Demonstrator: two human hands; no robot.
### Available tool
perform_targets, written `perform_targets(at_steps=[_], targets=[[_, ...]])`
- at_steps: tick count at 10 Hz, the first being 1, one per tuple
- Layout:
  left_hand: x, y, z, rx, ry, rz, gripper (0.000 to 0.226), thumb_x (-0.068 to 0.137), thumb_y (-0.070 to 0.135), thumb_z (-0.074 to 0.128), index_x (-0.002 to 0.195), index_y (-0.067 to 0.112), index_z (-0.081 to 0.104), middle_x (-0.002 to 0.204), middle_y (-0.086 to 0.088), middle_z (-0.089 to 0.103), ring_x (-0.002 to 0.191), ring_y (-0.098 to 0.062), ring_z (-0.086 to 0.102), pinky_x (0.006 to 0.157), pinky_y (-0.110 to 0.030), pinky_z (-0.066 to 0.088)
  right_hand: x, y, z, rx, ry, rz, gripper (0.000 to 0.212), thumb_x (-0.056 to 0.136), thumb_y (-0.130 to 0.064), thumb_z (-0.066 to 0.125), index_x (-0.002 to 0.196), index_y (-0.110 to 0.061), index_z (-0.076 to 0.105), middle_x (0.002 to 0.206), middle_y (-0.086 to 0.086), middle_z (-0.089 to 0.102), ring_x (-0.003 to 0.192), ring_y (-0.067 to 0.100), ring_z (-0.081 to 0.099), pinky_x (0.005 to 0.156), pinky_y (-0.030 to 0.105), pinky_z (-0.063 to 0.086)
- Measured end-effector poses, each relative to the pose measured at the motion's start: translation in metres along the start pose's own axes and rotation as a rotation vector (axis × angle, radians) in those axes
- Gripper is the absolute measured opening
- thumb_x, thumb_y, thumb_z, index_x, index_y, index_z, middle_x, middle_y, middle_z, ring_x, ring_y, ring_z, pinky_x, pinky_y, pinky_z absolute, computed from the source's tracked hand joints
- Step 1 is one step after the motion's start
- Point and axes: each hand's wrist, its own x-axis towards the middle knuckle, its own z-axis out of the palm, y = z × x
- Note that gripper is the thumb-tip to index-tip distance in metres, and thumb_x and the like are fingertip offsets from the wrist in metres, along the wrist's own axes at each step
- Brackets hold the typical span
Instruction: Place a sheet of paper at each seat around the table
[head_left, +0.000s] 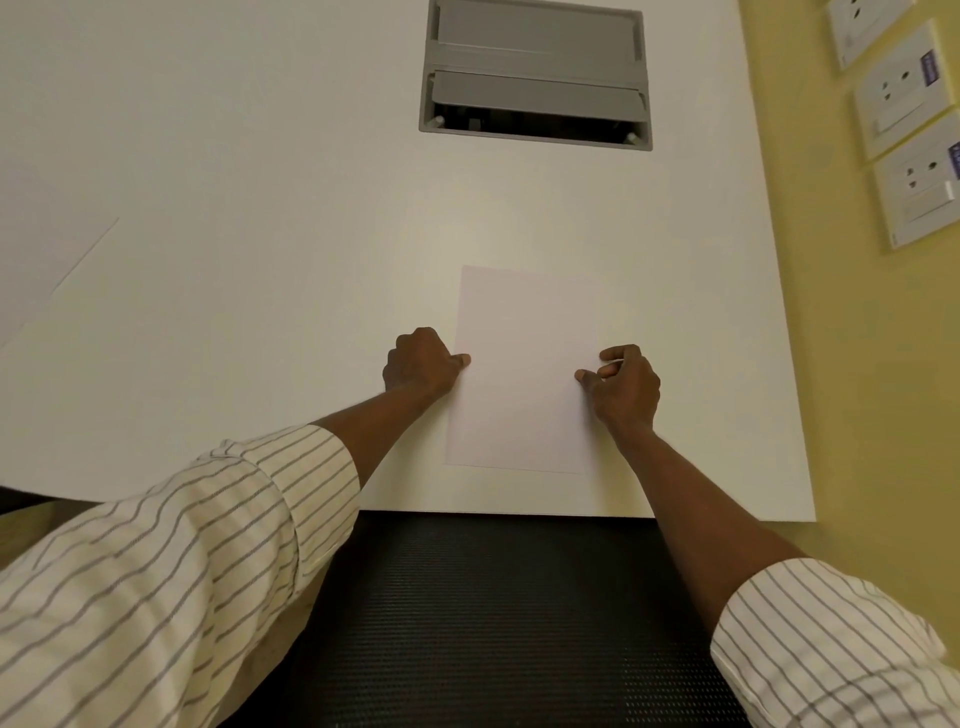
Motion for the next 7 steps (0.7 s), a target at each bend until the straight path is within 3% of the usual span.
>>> perform_targets(at_steps=[2,4,6,7], targets=[[-0.002,-0.003,0.002,-0.029,0.014,0.035,0.033,0.090,0.042,0.082,0.098,0.012,0.070,0.110,-0.008,0.073,0.107,-0.035,0.069,0.083,-0.035,0.048,0.002,0.002,0.002,0.002,0.018,-0.022,0.037,0.086,-0.025,0.086,0.113,-0.013,0.064,0.084,-0.003,0.066,0.103,0.029,0.067,0.093,0.043,0.052],[-0.003,-0.003,0.002,-0.017,0.020,0.044,0.034,0.090,0.041,0.083,0.099,0.011,0.071,0.111,-0.010,0.075,0.109,-0.037,0.070,0.089,-0.039,0.054,0.001,0.004,0.001,0.023,0.010,-0.016,0.037,0.086,-0.028,0.086,0.113,-0.012,0.065,0.084,-0.003,0.066,0.102,0.028,0.067,0.091,0.042,0.052],[-0.005,-0.010,0.002,-0.086,-0.008,0.076,0.033,0.092,0.044,0.077,0.088,0.015,0.061,0.108,-0.011,0.074,0.106,-0.038,0.069,0.094,-0.043,0.058,-0.001,0.004,-0.005,0.049,-0.025,-0.001,0.037,0.091,-0.033,0.082,0.116,-0.012,0.064,0.081,-0.008,0.062,0.099,0.026,0.068,0.092,0.041,0.051],[-0.004,-0.016,-0.003,-0.083,-0.111,0.095,0.030,0.092,0.041,0.078,0.087,0.015,0.066,0.102,-0.009,0.077,0.102,-0.034,0.073,0.097,-0.046,0.059,-0.006,0.003,-0.009,0.017,-0.011,0.035,0.037,0.094,-0.036,0.078,0.119,-0.013,0.064,0.084,-0.005,0.066,0.102,0.028,0.069,0.092,0.040,0.050]])
